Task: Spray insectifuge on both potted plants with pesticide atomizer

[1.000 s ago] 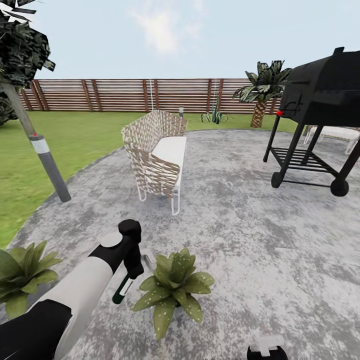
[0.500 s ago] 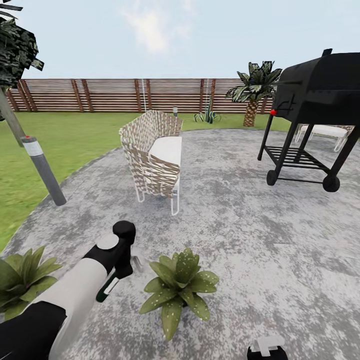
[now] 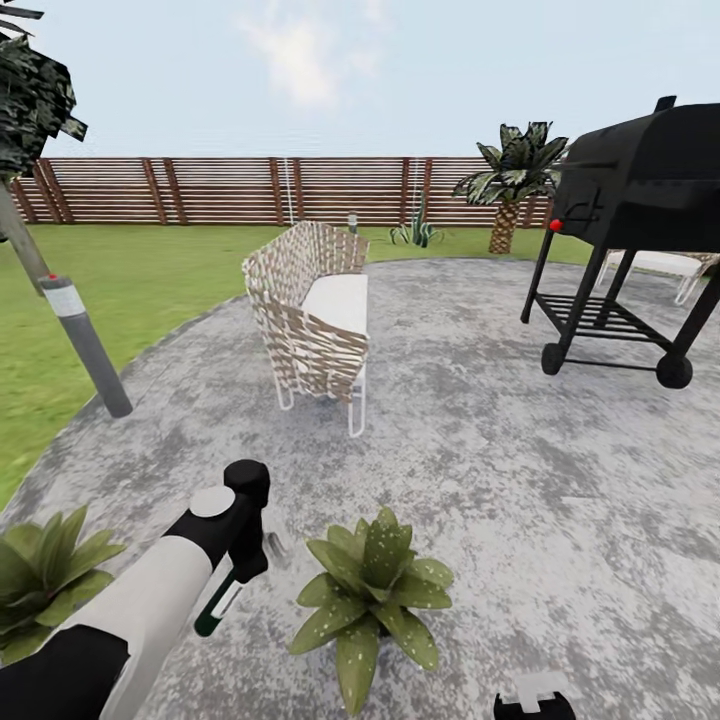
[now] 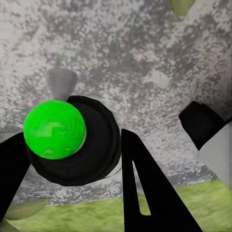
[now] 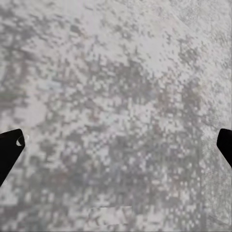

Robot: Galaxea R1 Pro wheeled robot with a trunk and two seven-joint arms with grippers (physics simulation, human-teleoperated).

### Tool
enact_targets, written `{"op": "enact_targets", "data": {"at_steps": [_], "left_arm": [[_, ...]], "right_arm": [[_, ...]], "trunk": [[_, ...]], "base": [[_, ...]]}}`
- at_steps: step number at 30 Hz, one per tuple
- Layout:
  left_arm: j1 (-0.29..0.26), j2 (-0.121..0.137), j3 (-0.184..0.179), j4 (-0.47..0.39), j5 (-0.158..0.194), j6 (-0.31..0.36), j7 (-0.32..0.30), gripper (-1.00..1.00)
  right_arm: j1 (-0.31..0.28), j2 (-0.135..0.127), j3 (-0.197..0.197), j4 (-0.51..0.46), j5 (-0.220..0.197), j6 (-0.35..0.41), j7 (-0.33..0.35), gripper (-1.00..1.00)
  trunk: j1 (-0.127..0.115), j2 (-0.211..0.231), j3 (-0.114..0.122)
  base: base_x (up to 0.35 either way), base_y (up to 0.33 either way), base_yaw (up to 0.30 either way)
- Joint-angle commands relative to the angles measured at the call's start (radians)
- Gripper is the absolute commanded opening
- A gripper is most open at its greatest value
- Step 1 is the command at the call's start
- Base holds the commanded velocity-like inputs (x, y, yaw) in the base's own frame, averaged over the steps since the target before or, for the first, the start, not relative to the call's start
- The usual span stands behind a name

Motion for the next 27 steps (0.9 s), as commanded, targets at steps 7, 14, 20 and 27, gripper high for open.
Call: {"op": "enact_targets", "data": {"at_steps": [7,14,20,27], "left_arm": [[0.022,0.002,-0.001,-0.003,-0.008,0.012,-0.009,-1.00],[0.029,0.005,0.043,-0.015,-0.008,0.012,-0.009,-1.00],[0.030,-0.001,0.088,-0.014,-0.009,0.011,-0.009,-1.00],[0.031,-0.007,0.088,-0.007,-0.010,0.011,-0.009,-1.00]], "right_arm": [[-0.001,0.000,-0.008,0.001,0.009,-0.003,-0.003,1.00],[-0.001,0.000,-0.008,0.001,0.009,-0.003,-0.003,1.00],[-0.001,0.000,-0.008,0.001,0.009,-0.003,-0.003,1.00],[-0.001,0.000,-0.008,0.001,0.009,-0.003,-0.003,1.00]], "trunk": [[0.000,0.000,-0.001],[0.000,0.000,-0.001],[0.000,0.000,-0.001],[0.000,0.000,-0.001]], "base": [[0.013,0.004,-0.250],[0.000,0.000,-0.118],[0.133,0.112,-0.002],[0.057,0.007,0.000]]}}
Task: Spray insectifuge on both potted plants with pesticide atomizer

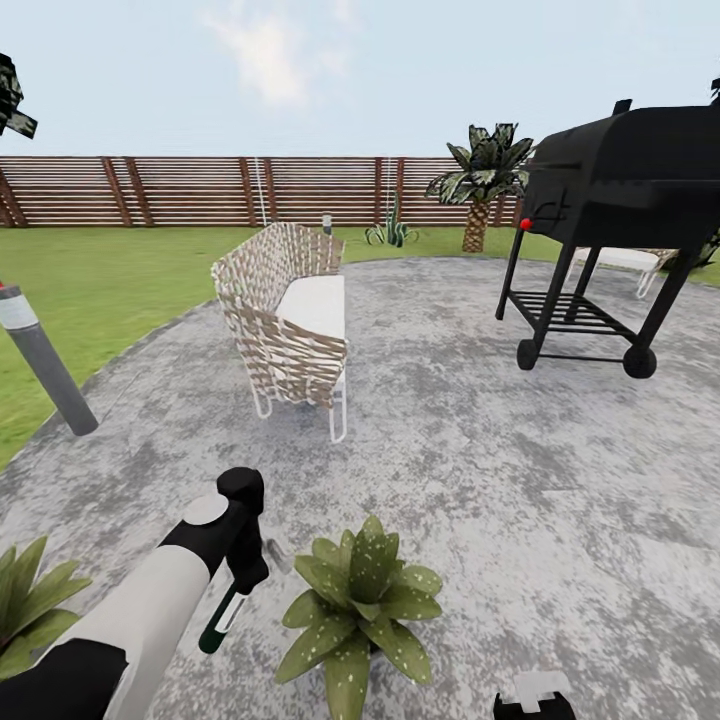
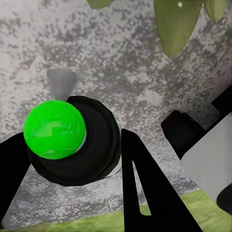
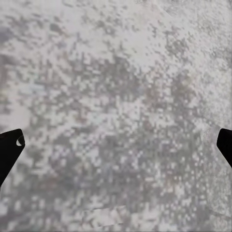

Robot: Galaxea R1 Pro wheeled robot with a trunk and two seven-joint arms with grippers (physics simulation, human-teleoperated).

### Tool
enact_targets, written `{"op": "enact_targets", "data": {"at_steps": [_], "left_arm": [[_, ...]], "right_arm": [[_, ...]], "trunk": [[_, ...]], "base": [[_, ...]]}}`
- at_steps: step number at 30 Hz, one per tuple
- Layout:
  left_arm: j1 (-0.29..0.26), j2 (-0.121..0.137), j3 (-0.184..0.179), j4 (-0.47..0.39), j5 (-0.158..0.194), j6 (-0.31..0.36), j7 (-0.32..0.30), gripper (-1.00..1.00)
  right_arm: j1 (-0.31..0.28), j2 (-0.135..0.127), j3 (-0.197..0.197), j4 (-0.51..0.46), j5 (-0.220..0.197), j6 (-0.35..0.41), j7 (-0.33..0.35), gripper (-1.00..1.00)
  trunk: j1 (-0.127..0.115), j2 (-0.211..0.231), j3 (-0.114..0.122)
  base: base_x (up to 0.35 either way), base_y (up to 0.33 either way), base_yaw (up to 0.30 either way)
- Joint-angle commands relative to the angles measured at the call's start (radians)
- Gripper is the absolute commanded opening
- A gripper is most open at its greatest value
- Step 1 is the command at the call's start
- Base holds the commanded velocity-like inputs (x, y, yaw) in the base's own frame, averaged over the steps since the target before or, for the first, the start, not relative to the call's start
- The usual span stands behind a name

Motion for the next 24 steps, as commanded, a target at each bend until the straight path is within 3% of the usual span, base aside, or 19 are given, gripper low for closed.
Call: {"op": "enact_targets", "data": {"at_steps": [1,8,24], "left_arm": [[0.000,0.000,-0.001,0.000,-0.008,0.011,-0.009,-1.00],[0.000,0.003,0.000,-0.008,-0.009,0.011,-0.009,-1.00],[0.001,0.008,-0.002,-0.001,-0.009,0.012,-0.009,-1.00]], "right_arm": [[-0.001,0.000,-0.008,0.001,0.010,-0.003,-0.003,1.00],[-0.001,0.001,-0.008,0.001,0.010,-0.003,-0.003,1.00],[-0.001,-0.001,-0.008,0.001,0.012,-0.005,-0.004,1.00]], "trunk": [[0.000,0.000,-0.001],[0.000,0.000,-0.006],[0.000,0.000,-0.007]], "base": [[0.032,0.000,0.000],[0.005,0.000,-0.118],[0.066,0.066,-0.005]]}}
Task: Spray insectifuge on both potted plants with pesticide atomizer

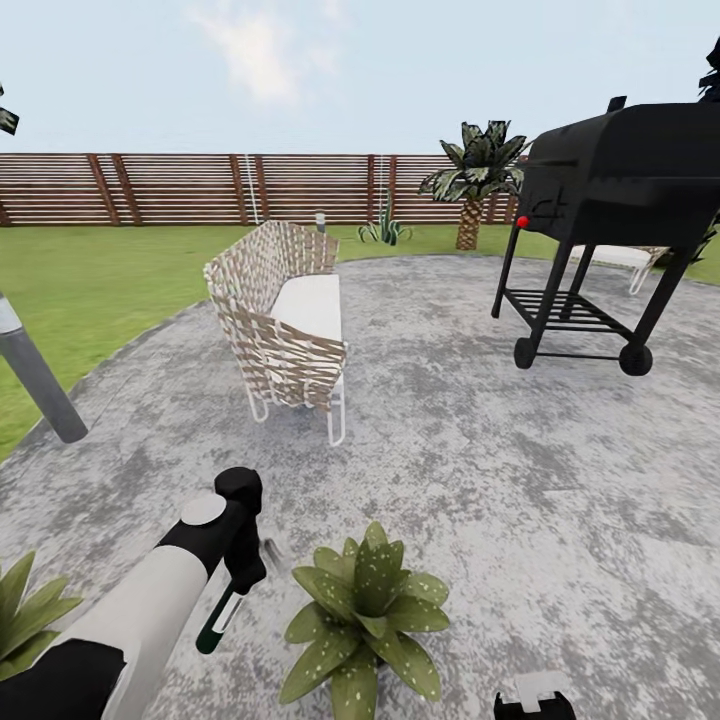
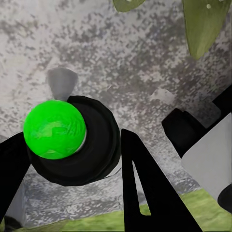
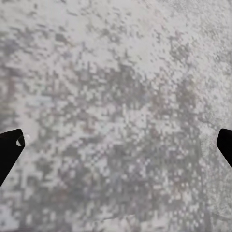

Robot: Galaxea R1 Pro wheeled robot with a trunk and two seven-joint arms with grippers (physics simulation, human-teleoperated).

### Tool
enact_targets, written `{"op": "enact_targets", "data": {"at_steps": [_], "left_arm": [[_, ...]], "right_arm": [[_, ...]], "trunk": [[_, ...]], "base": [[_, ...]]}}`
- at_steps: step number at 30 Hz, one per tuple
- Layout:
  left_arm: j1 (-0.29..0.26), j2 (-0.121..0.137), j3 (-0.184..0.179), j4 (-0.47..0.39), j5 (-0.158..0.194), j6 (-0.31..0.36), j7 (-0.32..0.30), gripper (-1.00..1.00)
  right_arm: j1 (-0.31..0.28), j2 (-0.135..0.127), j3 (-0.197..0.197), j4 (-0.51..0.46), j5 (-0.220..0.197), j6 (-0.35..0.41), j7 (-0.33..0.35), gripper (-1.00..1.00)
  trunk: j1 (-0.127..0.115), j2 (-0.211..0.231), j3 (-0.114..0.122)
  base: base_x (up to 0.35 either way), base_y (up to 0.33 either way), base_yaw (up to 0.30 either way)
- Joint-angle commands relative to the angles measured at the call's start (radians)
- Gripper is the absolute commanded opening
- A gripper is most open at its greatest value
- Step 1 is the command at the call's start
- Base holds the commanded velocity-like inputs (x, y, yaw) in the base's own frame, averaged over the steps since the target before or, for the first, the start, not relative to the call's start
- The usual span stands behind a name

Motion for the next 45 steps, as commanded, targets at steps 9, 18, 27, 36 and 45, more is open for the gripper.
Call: {"op": "enact_targets", "data": {"at_steps": [9,18,27,36,45], "left_arm": [[0.055,0.062,0.099,-0.005,0.060,-0.002,0.017,-1.00],[0.056,0.061,0.126,-0.007,0.103,-0.040,0.088,-1.00],[0.082,0.063,0.120,0.007,0.101,-0.043,0.090,-1.00],[0.094,0.072,0.116,0.004,0.091,-0.043,0.093,-1.00],[0.094,0.069,0.116,-0.007,0.091,-0.042,0.093,-1.00]], "right_arm": [[0.000,0.003,-0.008,0.001,0.009,-0.002,-0.003,1.00],[0.000,0.004,-0.008,0.001,0.009,-0.002,-0.002,1.00],[0.000,0.006,-0.008,0.001,0.009,-0.002,-0.002,1.00],[0.000,0.007,-0.008,0.001,0.009,-0.002,-0.003,1.00],[0.000,0.002,-0.008,0.001,0.010,-0.003,-0.003,1.00]], "trunk": [[0.000,0.000,-0.001],[0.000,0.000,-0.001],[0.002,-0.002,-0.035],[0.007,-0.004,-0.083],[0.011,-0.006,-0.124]], "base": [[0.000,0.000,-0.052],[0.000,0.000,0.000],[0.000,0.000,0.000],[0.000,0.000,0.000],[0.000,0.000,0.000]]}}
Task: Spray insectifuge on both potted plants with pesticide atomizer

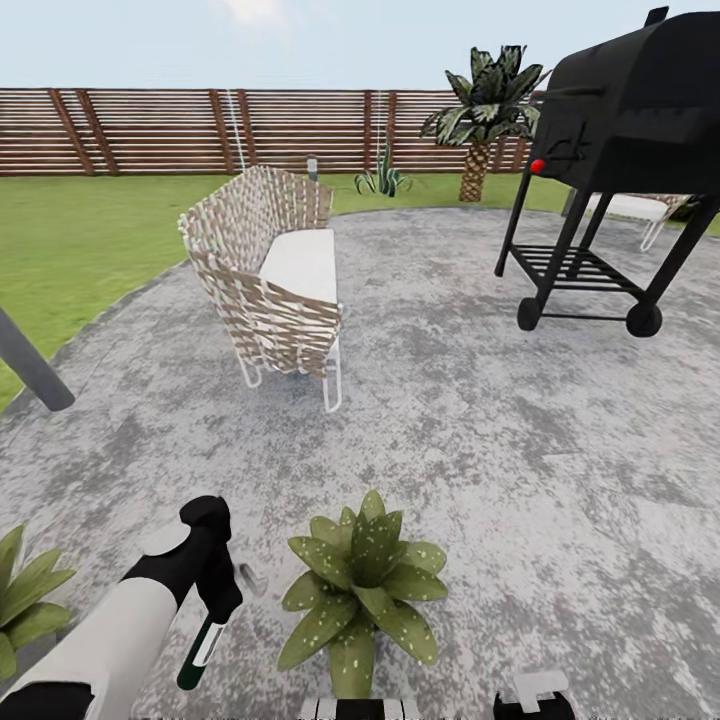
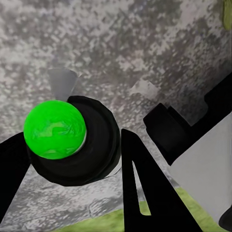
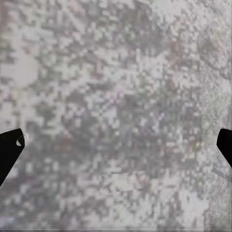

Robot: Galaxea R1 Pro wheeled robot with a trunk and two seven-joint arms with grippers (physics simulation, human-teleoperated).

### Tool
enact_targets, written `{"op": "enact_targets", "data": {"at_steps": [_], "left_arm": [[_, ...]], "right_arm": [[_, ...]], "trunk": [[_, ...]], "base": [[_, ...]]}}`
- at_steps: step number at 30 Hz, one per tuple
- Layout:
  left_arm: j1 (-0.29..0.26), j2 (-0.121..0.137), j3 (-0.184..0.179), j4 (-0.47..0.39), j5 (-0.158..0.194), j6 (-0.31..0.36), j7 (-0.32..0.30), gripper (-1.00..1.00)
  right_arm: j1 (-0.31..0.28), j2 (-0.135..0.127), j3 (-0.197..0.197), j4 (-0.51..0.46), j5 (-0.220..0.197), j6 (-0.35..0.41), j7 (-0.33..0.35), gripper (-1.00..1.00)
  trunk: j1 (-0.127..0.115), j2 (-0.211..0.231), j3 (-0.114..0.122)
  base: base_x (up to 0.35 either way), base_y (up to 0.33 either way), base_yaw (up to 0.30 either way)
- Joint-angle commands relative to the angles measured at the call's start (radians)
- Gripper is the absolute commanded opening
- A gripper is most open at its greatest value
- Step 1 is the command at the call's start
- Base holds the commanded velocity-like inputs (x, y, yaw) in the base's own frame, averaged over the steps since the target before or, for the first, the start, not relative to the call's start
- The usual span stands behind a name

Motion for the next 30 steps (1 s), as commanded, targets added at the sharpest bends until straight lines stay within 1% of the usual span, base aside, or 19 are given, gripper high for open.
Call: {"op": "enact_targets", "data": {"at_steps": [1,4,10,15,24,30], "left_arm": [[0.000,0.001,-0.003,-0.003,-0.002,0.011,-0.008,-1.00],[0.000,0.004,0.006,-0.004,0.005,0.014,-0.008,-1.00],[0.000,0.004,0.006,-0.004,0.006,0.013,-0.008,-1.00],[0.000,0.003,0.008,-0.004,0.006,0.013,-0.008,-1.00],[0.000,0.001,0.010,-0.003,0.006,0.014,-0.008,-1.00],[0.000,0.007,0.007,-0.003,0.005,0.015,-0.008,-1.00]], "right_arm": [[-0.001,0.000,-0.008,0.002,0.010,-0.004,-0.003,1.00],[-0.001,-0.001,-0.008,0.002,0.011,-0.004,-0.003,1.00],[-0.001,-0.002,-0.008,0.001,0.010,-0.003,-0.003,1.00],[-0.001,-0.001,-0.008,0.002,0.010,-0.002,-0.003,1.00],[-0.001,-0.001,-0.008,0.003,0.010,-0.002,-0.003,1.00],[-0.001,-0.001,-0.008,0.003,0.010,-0.002,-0.003,1.00]], "trunk": [[0.000,0.000,-0.001],[0.000,0.000,-0.001],[0.000,0.000,-0.001],[0.000,0.000,-0.001],[0.000,0.000,-0.001],[0.000,0.000,-0.001]], "base": [[0.000,0.000,0.000],[0.000,0.000,0.000],[-0.003,0.000,0.000],[-0.233,-0.023,0.000],[-0.281,-0.184,0.000],[-0.152,-0.244,0.000]]}}
